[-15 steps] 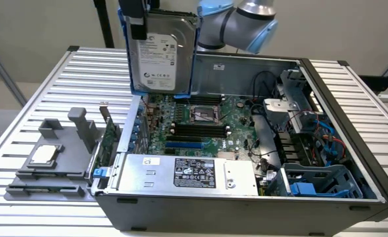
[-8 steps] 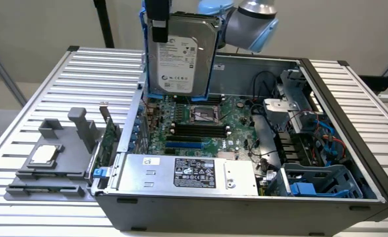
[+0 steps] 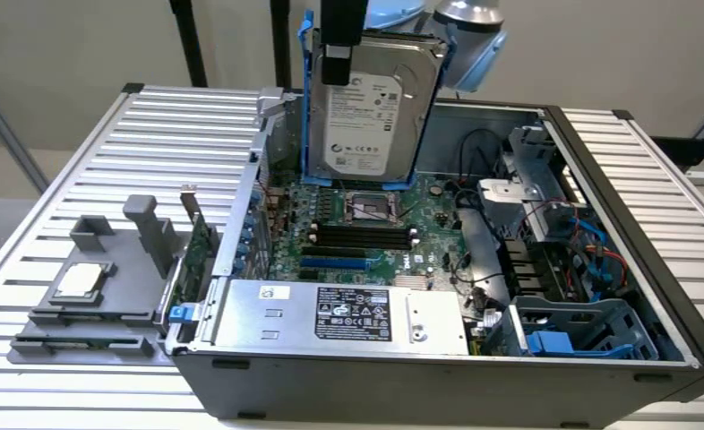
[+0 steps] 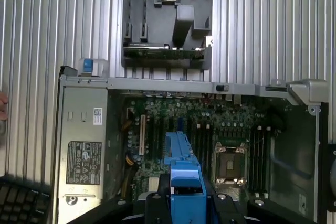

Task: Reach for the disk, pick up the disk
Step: 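Pick up the disk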

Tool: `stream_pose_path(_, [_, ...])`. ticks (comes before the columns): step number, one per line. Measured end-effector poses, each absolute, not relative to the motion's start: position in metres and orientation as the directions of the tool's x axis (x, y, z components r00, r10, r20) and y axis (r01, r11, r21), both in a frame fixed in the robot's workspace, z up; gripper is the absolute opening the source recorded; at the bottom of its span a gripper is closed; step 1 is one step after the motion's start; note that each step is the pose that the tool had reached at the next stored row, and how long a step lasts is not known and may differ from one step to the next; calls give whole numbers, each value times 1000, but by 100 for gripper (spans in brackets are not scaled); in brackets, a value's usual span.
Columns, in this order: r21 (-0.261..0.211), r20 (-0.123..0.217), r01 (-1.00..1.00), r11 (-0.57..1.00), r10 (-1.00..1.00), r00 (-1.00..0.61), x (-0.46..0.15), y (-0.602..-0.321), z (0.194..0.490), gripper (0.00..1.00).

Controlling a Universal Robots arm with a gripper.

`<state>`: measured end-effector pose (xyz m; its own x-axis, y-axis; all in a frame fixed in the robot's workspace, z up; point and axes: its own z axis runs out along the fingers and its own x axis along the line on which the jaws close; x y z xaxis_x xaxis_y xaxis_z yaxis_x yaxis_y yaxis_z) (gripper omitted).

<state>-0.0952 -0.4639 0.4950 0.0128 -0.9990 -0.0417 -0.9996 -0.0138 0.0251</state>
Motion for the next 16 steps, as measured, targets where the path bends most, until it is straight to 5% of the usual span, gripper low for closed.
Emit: stream_pose_path(16, [5,-62,-1000,-14,-998,14,-30,-488,495,33])
